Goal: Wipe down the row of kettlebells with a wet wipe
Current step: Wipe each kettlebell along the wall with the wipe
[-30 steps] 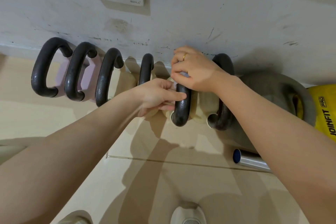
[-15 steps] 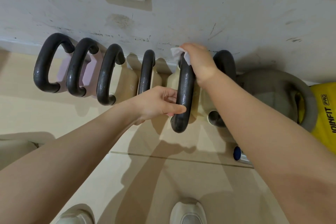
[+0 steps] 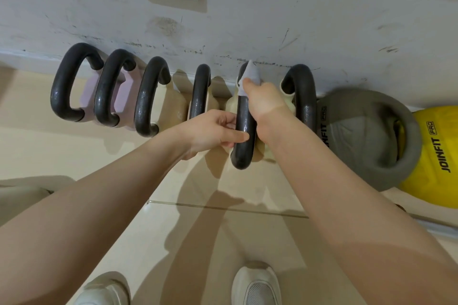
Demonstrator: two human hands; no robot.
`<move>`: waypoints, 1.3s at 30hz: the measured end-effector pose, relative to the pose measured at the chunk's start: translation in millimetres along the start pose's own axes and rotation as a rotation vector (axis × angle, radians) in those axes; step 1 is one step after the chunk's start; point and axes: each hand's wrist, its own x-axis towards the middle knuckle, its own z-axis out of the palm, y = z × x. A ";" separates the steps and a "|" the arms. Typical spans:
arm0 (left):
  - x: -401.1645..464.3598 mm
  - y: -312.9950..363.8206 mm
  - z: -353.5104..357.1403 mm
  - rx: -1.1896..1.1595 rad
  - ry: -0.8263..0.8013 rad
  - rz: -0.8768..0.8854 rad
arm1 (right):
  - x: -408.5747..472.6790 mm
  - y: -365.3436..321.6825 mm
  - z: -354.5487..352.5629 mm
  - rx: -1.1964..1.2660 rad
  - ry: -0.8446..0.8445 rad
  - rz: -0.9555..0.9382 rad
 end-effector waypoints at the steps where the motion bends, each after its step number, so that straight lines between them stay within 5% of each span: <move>1: 0.2 1.0 0.8 -0.020 0.010 0.000 | -1.9 3.9 0.3 -0.025 -0.013 0.006; 5: 2.9 3.4 4.8 -0.108 0.057 0.004 | -5.9 26.3 -2.3 0.001 -0.068 0.037; 13: 7.8 3.7 6.1 -0.194 0.145 -0.017 | -29.4 63.1 -14.5 -0.144 0.015 -0.265; 17: 4.0 8.1 16.7 -0.208 0.259 -0.061 | -47.2 72.6 -51.3 -0.030 0.094 -0.348; 20: -1.2 19.0 29.7 0.058 0.518 0.004 | -65.2 82.7 -82.4 -0.097 0.202 -0.531; 23: -9.2 43.1 48.7 0.423 0.740 0.327 | -62.7 94.6 -102.3 -0.243 0.314 -0.678; 26: -5.0 61.8 73.2 0.338 0.610 0.413 | -43.4 94.4 -112.0 -0.475 0.349 -0.843; 31: 19.9 71.0 89.4 -0.284 0.273 0.023 | -6.9 97.9 -118.2 -1.239 0.199 -1.314; 35: 35.7 66.8 89.1 -0.239 0.223 -0.098 | -5.1 105.5 -120.1 -1.641 -0.002 -1.340; 39: 39.1 65.7 83.5 -0.164 0.212 -0.094 | 2.5 104.8 -112.5 -1.875 -0.024 -1.517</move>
